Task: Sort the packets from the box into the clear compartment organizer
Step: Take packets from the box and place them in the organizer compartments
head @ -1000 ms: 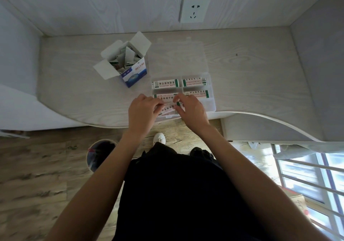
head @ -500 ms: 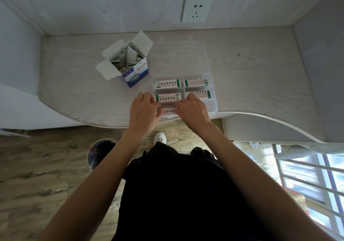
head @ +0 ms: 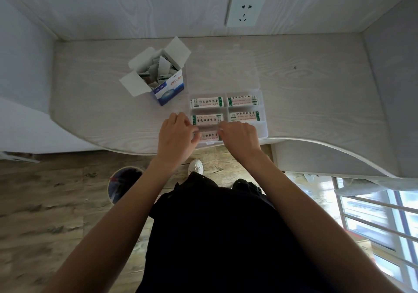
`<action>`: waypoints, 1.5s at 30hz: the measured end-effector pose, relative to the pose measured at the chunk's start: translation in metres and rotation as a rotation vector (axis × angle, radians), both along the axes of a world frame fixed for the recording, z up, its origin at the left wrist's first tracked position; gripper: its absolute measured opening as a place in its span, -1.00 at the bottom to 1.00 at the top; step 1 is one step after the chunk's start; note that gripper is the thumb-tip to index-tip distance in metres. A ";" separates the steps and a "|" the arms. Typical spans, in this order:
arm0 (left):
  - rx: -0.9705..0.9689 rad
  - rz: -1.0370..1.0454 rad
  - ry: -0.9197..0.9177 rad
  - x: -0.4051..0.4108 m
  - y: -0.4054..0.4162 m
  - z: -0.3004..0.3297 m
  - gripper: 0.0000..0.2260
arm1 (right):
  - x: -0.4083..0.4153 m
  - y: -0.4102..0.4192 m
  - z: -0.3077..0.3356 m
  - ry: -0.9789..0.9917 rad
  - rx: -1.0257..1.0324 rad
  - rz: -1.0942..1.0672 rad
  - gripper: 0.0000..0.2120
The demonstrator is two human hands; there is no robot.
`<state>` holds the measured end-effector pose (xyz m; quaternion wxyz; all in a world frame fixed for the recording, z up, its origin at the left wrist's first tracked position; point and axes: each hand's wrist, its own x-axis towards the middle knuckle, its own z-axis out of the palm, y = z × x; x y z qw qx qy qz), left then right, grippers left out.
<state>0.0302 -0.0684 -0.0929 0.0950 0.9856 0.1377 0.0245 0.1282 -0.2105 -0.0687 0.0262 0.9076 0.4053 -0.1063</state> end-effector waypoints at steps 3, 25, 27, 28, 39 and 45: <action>-0.041 0.003 -0.027 -0.004 0.004 0.008 -0.81 | 0.007 -0.005 0.005 0.044 0.189 -0.118 -0.79; -0.166 0.045 0.003 0.031 0.022 0.001 -0.72 | 0.030 0.015 -0.001 0.108 0.175 -0.230 -0.70; -0.163 0.043 0.005 0.032 0.022 0.002 -0.72 | 0.030 0.016 -0.002 0.088 0.153 -0.200 -0.71; -0.163 0.041 0.008 0.033 0.022 0.002 -0.72 | 0.030 0.017 -0.002 0.094 0.155 -0.198 -0.71; -0.186 0.000 -0.099 0.020 0.027 0.031 -0.72 | 0.038 0.002 0.018 0.189 0.580 -0.190 -0.83; -0.079 0.279 -0.351 0.008 0.074 0.058 -0.52 | 0.050 0.060 0.050 0.248 0.684 -0.072 -0.75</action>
